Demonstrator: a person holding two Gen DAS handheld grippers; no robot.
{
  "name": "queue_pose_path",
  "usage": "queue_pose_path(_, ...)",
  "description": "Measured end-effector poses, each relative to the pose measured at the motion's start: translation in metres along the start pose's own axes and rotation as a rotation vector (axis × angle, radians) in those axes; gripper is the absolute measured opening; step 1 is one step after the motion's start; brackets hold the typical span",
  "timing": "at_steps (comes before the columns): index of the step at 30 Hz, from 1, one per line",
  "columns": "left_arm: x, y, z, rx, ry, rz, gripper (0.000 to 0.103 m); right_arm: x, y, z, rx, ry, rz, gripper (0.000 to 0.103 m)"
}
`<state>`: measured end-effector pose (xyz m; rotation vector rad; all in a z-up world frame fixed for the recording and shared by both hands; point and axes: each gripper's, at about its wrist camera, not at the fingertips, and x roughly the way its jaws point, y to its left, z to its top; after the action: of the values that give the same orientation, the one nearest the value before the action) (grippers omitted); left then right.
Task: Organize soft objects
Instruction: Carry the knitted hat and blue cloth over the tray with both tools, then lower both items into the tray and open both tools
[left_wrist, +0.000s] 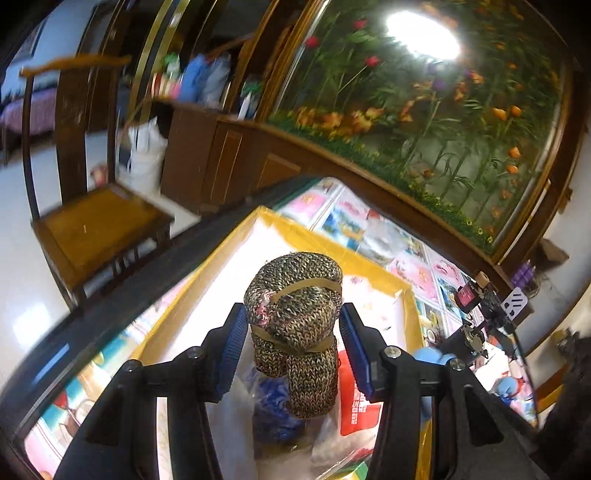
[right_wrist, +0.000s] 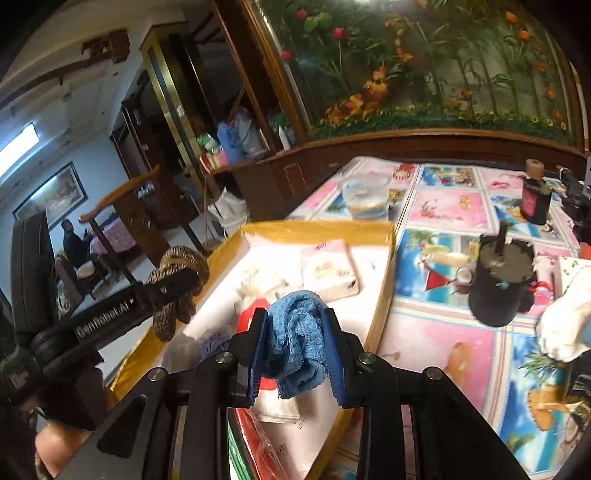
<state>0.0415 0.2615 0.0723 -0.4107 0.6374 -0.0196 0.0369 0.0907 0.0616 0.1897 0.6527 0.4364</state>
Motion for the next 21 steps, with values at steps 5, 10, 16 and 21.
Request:
queue_pose_path(5,0.004,0.004,0.0,0.018,0.026,-0.005,0.05,0.018,-0.002,-0.003,0.019,0.038,-0.003,0.032)
queue_pose_path(10,0.004,0.006,0.0,-0.005,0.028,0.002,0.053,0.024,-0.007,-0.009,0.025,0.065,0.03,0.035)
queue_pose_path(16,0.001,0.007,0.002,-0.013,-0.001,0.018,0.071,0.024,-0.01,-0.009,0.052,0.087,0.085,0.038)
queue_pose_path(21,-0.004,0.005,0.001,-0.013,-0.031,0.026,0.072,0.013,-0.011,-0.008,0.066,0.055,0.113,0.04)
